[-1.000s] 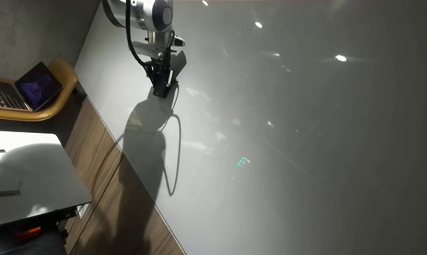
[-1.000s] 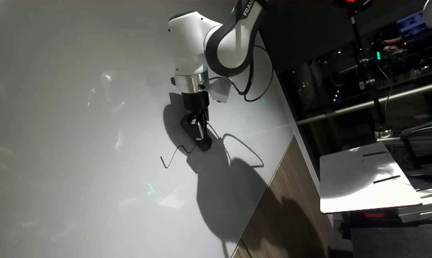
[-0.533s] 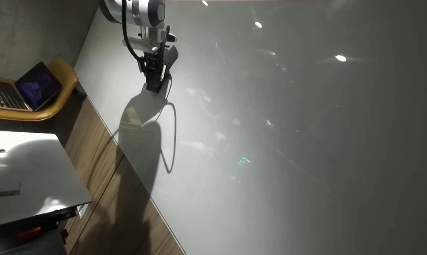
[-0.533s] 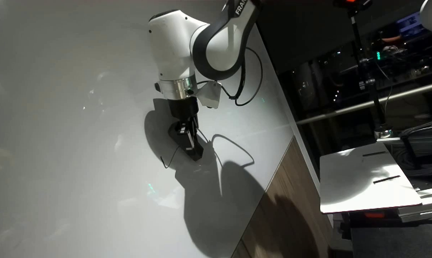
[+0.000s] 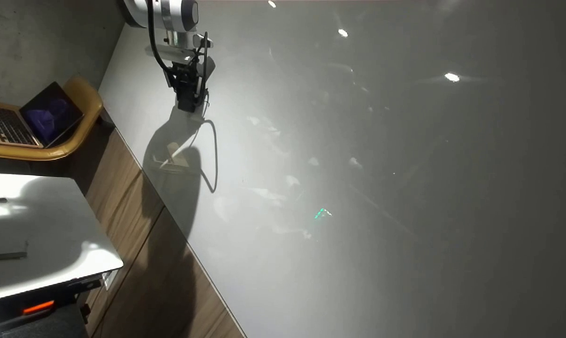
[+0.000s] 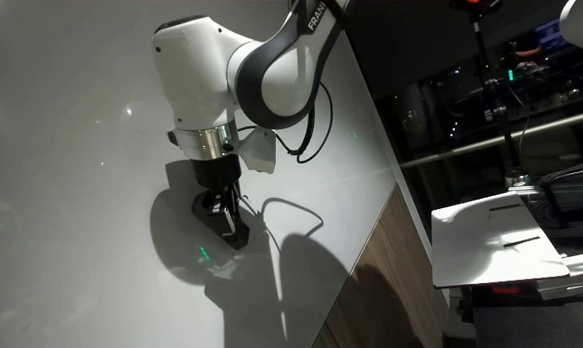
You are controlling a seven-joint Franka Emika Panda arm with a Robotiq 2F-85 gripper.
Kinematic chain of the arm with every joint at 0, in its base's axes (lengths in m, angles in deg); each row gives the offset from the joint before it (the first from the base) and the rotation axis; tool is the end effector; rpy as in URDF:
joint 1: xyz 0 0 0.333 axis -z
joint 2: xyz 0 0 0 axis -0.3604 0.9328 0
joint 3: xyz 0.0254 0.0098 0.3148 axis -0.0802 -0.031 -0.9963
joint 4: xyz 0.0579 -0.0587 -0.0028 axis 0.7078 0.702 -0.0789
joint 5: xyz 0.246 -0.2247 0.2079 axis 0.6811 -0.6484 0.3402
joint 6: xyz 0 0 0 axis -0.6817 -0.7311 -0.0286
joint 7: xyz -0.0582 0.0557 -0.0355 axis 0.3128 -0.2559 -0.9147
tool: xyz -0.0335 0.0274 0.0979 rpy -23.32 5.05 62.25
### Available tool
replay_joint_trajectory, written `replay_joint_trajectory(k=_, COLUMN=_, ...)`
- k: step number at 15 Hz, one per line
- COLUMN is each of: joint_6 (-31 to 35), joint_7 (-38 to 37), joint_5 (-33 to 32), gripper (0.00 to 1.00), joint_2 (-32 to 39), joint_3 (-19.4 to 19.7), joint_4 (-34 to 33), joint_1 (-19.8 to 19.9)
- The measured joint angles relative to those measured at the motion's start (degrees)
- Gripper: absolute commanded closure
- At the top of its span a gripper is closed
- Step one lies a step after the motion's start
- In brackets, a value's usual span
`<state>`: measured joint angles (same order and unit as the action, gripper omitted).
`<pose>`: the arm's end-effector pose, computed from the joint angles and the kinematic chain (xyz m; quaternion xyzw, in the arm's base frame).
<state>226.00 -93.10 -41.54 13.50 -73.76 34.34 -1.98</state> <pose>0.5805 0.3312 0.4100 0.9238 0.2754 0.2362 0.1221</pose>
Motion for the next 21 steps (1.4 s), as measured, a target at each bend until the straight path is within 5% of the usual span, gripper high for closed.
replay_joint_trajectory(k=13, joint_6=-9.2, joint_7=0.07, joint_5=-0.47, gripper=0.68, joint_2=1.63, joint_3=0.07, joint_4=-6.05, joint_1=-2.39)
replay_joint_trajectory(k=21, joint_6=-14.85, joint_7=0.31, joint_5=-0.32, gripper=0.68, joint_2=-3.5, joint_3=0.7, joint_4=-3.58, joint_1=2.02)
